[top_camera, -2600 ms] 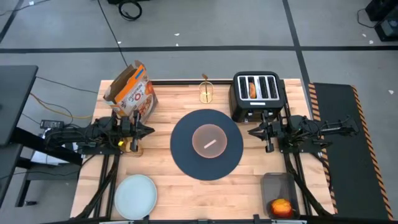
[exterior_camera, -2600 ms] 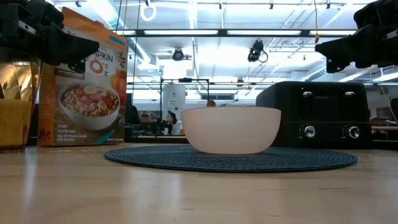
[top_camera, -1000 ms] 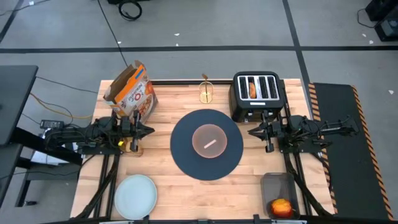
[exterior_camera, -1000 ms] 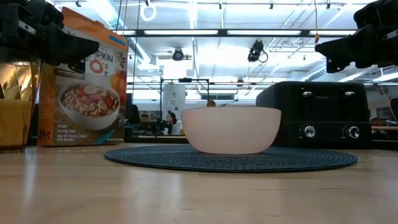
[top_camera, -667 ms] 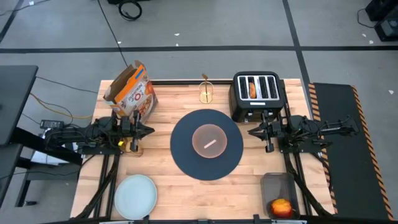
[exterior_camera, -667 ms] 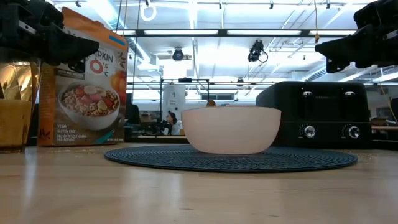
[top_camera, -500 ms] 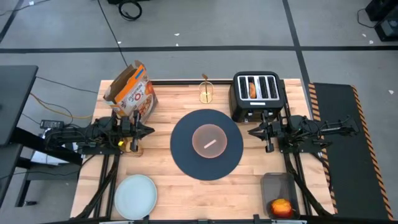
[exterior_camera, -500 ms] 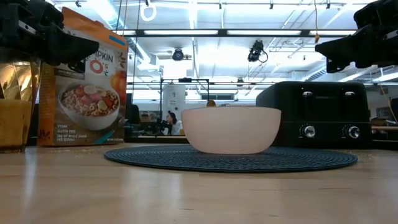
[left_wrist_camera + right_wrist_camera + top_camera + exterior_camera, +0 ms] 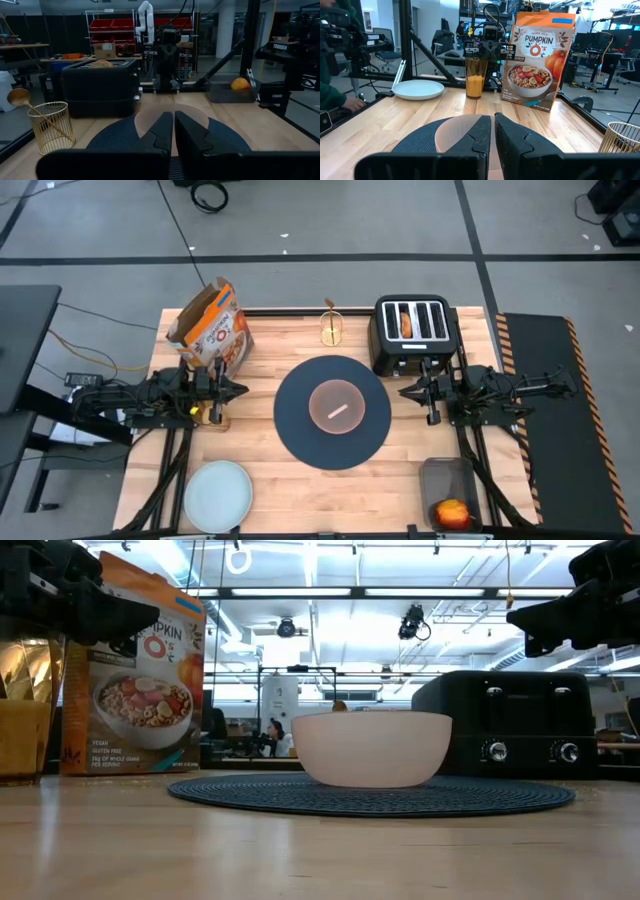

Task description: Arrange a breakfast setting

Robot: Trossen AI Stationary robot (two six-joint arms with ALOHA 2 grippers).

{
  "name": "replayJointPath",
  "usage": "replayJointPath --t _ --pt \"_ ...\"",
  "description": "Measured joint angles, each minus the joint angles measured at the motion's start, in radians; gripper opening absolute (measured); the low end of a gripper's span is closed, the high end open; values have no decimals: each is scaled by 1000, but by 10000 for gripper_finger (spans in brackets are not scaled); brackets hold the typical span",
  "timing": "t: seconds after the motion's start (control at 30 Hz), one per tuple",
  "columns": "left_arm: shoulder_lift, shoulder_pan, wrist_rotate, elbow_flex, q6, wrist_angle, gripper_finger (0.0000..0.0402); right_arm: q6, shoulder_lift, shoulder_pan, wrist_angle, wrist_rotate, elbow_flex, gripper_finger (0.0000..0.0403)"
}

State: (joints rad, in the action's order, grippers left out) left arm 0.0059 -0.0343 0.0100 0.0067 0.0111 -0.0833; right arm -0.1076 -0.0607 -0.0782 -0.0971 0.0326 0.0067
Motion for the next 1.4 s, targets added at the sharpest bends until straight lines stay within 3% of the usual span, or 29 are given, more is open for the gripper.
replayJointPath --t 1.17,1.4 --pt "0 0 0 0 -1 -13 27 0 0 0 0 0 0 36" --pt "0 0 -1 0 -119 -76 27 0 0 0 0 0 0 36"
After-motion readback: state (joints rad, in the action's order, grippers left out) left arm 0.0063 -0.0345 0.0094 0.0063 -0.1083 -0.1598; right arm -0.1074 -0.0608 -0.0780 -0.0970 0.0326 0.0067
